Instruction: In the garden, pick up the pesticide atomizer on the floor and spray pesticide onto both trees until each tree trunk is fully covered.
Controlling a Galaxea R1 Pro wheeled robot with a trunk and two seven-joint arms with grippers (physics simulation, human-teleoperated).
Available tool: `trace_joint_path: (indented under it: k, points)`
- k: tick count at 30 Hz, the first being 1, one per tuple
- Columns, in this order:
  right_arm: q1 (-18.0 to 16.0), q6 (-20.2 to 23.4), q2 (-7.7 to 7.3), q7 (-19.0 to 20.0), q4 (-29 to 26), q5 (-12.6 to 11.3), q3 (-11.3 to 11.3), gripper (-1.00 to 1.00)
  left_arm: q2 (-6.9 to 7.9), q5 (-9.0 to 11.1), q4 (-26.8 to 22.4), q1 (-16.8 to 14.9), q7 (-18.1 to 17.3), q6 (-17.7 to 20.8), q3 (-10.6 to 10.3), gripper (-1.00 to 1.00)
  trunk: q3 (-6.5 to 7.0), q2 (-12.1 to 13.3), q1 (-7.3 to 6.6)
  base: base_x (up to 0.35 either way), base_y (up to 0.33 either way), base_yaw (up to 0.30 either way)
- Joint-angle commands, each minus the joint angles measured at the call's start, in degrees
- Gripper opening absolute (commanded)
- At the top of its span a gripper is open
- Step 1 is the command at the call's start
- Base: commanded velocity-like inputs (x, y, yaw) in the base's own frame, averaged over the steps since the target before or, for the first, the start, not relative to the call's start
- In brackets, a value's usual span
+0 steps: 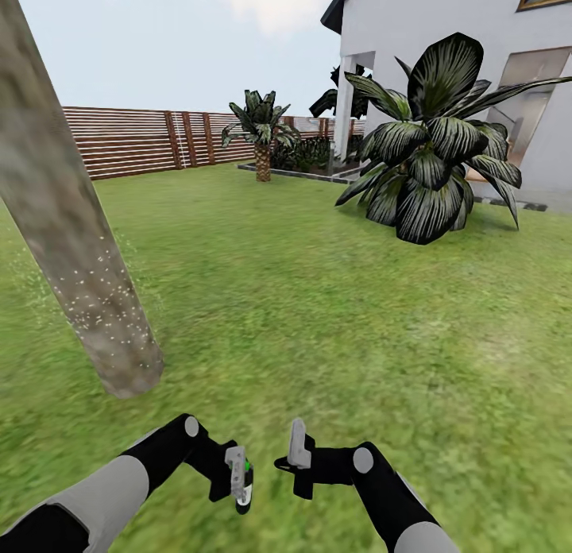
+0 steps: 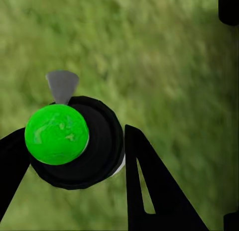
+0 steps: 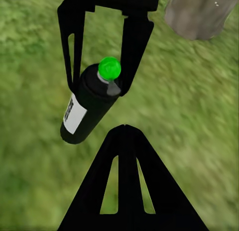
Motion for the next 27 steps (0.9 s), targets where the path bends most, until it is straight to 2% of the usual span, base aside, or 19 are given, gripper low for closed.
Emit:
trace_joint_path:
  k: [1,4,6,10,13,21,27]
  points:
    - [0.0,0.0,0.0,0.0,0.0,0.0,0.0,-1.0,-0.04,0.3,0.0,0.0,0.0,-0.02,-0.02,-1.0,0.0,0.0,0.0,0.0,0.0,0.0]
    - [0.01,0.0,0.01,0.0,0.0,0.0,0.0,-1.0,-0.14,0.64,0.0,0.0,-0.46,-0.11,-0.12,-1.0,0.0,0.0,0.0,0.0,0.0,0.0]
    - [0.01,0.0,-0.02,0.0,0.02,0.0,0.0,-1.0,-0.27,0.8,-0.05,0.0,-2.37,-0.12,-0.11,-1.0,0.0,0.0,0.0,0.0,0.0,0.0]
    - [0.01,0.0,-0.03,0.0,0.0,0.0,-0.01,-1.0,-0.3,2.83,-0.09,0.0,-3.29,-0.49,-0.13,-1.0,0.0,0.0,0.0,0.0,0.0,0.0]
    - [0.01,0.0,0.0,0.0,0.01,0.0,-0.03,-1.0,-0.59,3.8,-0.06,0.0,-3.4,-2.18,-0.13,-1.0,0.0,0.0,0.0,0.0,0.0,0.0]
    - [0.01,0.0,0.0,0.0,0.0,0.0,0.0,-1.0,-0.96,4.34,0.0,0.09,-3.34,-2.59,-0.13,-1.0,0.0,0.0,0.0,0.0,0.0,0.0]
    - [0.01,0.0,0.05,-0.01,0.0,0.0,0.0,-1.0,-2.15,4.39,0.07,0.23,-2.83,-2.58,-0.13,-1.0,0.0,0.0,0.0,0.0,0.0,0.0]
